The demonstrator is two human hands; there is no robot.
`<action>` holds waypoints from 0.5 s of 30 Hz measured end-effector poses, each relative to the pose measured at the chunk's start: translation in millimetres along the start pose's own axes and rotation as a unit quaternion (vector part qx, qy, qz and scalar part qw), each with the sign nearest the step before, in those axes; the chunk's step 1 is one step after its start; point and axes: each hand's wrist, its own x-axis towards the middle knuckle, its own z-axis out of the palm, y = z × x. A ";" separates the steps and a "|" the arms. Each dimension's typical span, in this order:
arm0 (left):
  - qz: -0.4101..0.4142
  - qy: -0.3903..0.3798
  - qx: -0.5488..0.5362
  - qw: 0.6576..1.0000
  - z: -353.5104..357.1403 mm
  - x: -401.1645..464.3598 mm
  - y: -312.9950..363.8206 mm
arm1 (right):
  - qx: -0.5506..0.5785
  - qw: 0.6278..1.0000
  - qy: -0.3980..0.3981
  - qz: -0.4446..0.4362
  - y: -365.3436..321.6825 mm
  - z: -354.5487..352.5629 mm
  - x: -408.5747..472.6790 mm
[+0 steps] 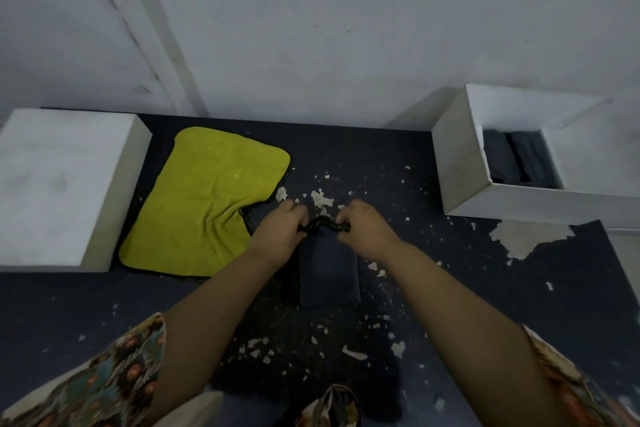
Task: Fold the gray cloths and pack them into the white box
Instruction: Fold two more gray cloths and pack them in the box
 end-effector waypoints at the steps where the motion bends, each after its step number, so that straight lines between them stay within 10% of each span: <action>1: 0.014 0.009 -0.010 1.000 -1.3 -6.9 -1.4 | 0.008 1.000 0.007 -0.016 -0.2 -1.2 -7.7; 15: 0.165 -0.008 0.090 0.982 24.0 -99.9 4.8 | -0.023 0.998 0.062 -0.023 9.8 66.6 -100.7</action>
